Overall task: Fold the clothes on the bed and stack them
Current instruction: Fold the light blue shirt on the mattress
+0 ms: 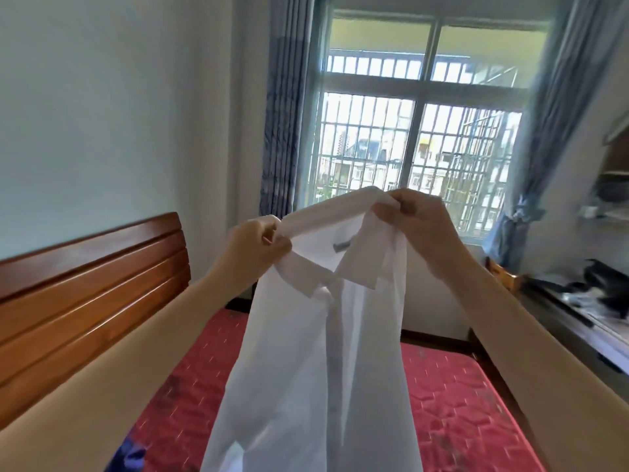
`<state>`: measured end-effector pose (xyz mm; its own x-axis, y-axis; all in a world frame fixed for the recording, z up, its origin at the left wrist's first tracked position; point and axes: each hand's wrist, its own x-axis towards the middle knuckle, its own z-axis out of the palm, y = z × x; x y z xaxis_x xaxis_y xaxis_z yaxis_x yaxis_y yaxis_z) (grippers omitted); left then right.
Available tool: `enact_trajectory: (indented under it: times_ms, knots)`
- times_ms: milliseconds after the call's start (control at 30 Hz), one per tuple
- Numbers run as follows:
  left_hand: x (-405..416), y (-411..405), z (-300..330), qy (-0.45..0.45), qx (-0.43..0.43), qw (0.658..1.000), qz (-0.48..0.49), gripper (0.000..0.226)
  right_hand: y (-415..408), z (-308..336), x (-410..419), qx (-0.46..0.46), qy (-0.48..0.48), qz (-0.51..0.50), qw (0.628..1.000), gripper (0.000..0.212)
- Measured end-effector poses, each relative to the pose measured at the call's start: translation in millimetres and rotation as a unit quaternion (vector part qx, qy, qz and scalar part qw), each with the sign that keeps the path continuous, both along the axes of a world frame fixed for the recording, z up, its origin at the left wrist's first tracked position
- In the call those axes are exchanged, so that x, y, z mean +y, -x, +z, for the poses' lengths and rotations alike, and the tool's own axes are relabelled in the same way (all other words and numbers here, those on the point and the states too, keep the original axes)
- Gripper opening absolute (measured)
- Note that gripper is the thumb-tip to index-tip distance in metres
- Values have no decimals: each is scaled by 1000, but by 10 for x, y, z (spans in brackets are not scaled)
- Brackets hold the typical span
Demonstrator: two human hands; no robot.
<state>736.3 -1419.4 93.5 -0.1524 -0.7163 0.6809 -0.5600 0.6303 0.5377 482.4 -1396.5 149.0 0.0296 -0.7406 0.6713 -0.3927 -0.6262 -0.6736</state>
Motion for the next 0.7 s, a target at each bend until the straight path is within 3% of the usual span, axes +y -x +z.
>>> enact_trajectory:
  times_ms: [100, 167, 233, 300, 367, 500, 633, 700]
  knots:
    - [-55, 5, -94, -44, 21, 998, -50, 15, 15, -118, 115, 7, -30, -23, 999, 5]
    - [-53, 4, -85, -57, 46, 992, -107, 25, 31, -171, 172, -9, -37, -36, 999, 6]
    - [-67, -23, -4, -8, 77, 986, -149, 36, 81, -151, 212, -68, 9, -34, 997, 9]
    - [-91, -31, 51, 30, 101, 980, -172, 30, 66, -200, 223, -102, 51, -53, 992, 9]
    - [-128, -5, -76, 3, 58, 986, -158, 19, -16, -470, 168, -84, -4, -93, 992, 11]
    - [-339, 0, -639, -80, -14, 988, -133, 37, -46, -915, 9, -23, -63, -149, 986, 11]
    - [-468, -75, -814, -161, -32, 971, -173, 11, -19, -1010, -130, -14, -62, -200, 978, 14]
    - [-489, -81, -833, -176, -39, 972, -149, 6, -66, -1066, -178, -15, -75, -225, 971, 8]
